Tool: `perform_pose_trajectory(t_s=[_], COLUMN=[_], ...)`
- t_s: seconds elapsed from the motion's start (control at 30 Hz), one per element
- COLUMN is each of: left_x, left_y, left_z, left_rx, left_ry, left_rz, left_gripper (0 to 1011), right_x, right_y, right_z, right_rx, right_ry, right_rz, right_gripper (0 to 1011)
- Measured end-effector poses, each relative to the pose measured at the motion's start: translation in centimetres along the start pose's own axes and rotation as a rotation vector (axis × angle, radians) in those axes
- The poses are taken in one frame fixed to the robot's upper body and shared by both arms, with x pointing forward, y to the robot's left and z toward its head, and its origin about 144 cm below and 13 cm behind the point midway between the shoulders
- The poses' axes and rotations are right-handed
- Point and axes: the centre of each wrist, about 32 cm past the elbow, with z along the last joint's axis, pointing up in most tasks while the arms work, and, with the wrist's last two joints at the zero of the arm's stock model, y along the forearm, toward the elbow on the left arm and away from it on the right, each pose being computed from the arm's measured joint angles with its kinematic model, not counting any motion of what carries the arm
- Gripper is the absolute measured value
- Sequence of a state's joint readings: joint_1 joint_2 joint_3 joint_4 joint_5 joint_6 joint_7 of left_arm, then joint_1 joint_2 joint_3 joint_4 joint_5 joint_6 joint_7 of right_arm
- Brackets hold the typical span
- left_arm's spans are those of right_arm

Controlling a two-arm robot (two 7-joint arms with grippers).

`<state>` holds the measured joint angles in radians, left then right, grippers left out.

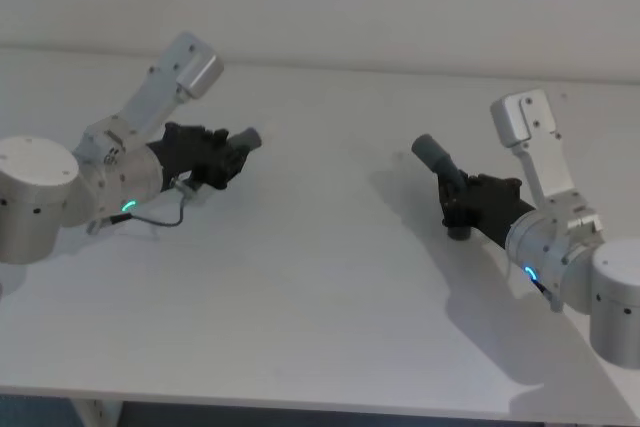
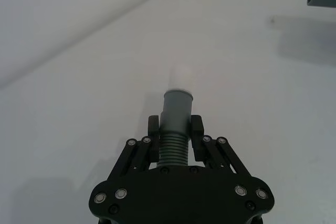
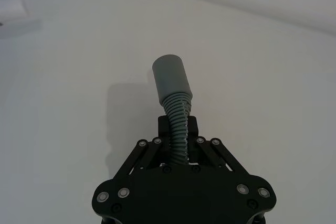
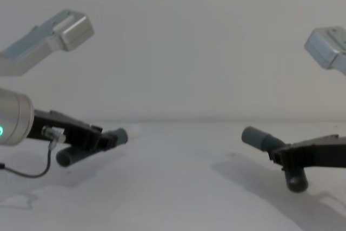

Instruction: Use both hands to pick up one end of the pipe from the table, align the ends, and insert them.

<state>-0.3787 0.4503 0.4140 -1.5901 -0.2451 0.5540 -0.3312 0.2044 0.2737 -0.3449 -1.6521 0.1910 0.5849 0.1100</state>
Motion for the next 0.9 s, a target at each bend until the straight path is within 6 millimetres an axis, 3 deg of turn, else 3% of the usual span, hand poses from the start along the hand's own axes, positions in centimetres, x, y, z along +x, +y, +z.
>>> perform_pose_trajectory(t_s=[0.4, 0.9], left_x=[0.1, 1.3], left_y=[0.6, 1.6], left_z=[1.9, 1.6], left_rx=[-0.094, -0.165], left_ry=[-0.123, -0.211], left_rz=[-0.027, -0.175], left_gripper=[340, 340], right_x=[1.6, 4.4], right_y=[-0.8, -1.7], right_z=[-0.4, -0.7], right_rx=[0.159, 0.266], right_ry=[-0.108, -0.233], right_rz=[0.076, 0.241], right_gripper=[173, 173])
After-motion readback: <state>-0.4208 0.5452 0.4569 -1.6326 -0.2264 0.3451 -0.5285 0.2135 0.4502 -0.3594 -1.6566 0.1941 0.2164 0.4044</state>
